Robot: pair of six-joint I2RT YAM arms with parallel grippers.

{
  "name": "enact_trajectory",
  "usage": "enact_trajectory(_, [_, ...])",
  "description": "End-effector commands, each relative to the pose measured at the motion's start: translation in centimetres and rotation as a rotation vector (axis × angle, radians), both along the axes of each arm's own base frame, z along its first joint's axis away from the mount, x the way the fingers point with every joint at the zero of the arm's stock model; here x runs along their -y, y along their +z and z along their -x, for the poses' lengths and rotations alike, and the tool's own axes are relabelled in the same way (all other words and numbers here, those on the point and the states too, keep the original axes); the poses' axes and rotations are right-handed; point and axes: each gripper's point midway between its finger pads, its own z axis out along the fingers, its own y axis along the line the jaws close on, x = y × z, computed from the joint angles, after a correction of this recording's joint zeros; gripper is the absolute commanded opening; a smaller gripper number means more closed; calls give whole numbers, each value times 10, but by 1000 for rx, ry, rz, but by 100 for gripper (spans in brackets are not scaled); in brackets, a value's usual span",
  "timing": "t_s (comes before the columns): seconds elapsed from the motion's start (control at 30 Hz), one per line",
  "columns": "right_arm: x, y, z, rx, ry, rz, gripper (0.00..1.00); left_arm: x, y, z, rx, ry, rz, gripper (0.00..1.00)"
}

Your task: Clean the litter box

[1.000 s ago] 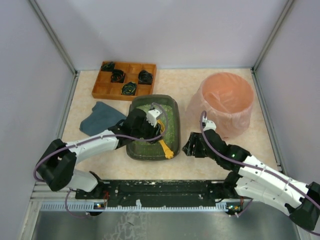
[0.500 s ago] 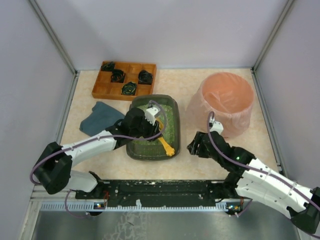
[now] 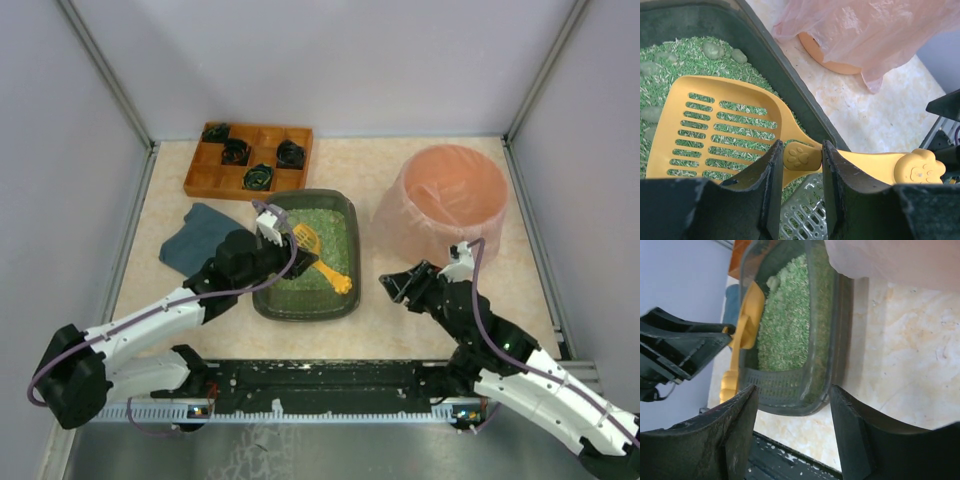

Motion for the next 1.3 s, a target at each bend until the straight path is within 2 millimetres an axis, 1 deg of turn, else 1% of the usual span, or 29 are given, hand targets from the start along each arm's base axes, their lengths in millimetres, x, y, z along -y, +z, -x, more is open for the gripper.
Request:
enact_trajectory(0.0, [-3,38,-8,116,-20,-112,58,-2,20,-6,-11,91,165,0])
enact_trajectory(0.07, [-4,39,-14,120,-46,-115,57,-7,26,-10,8,134,208,0])
enact_trajectory(0.13, [-12,41,-21,124,-51,-124,57,-14,33,-17,37,192,245,0])
enact_trajectory(0.17, [-19,49,-25,141,-40,-146,57,-17,36,-20,45,211,256,0])
enact_trajectory(0.27, [-41,63,-34,161,-16,-171,57,-21,44,-24,72,246,293,0])
enact_trajectory(0.33, [-54,74,-41,187,-11,-172,57,-24,45,-25,80,265,320,0])
enact_trajectory(0.43, [-66,95,-47,251,-17,-200,57,-25,49,-27,119,269,340,0])
enact_trajectory(0.53, [-67,110,-52,310,-45,-237,57,-30,50,-33,144,308,348,0])
enact_trajectory(0.7, [-61,121,-60,365,-99,-255,57,-38,48,-38,144,364,385,0])
enact_trajectory(0.8, [-68,124,-62,388,-79,-218,57,-38,38,-43,103,396,394,0])
enact_trajectory(0.93, [-86,122,-66,402,-17,-143,57,-27,30,-44,32,378,419,0])
enact_trajectory(1.03, [-95,114,-69,387,5,-111,57,-22,25,-43,-45,380,455,0])
enact_trajectory(1.13, [-102,104,-70,361,23,-92,57,-22,23,-40,-78,383,502,0])
enact_trajectory(1.27, [-106,92,-72,326,32,-66,57,-24,28,-37,-95,381,552,0])
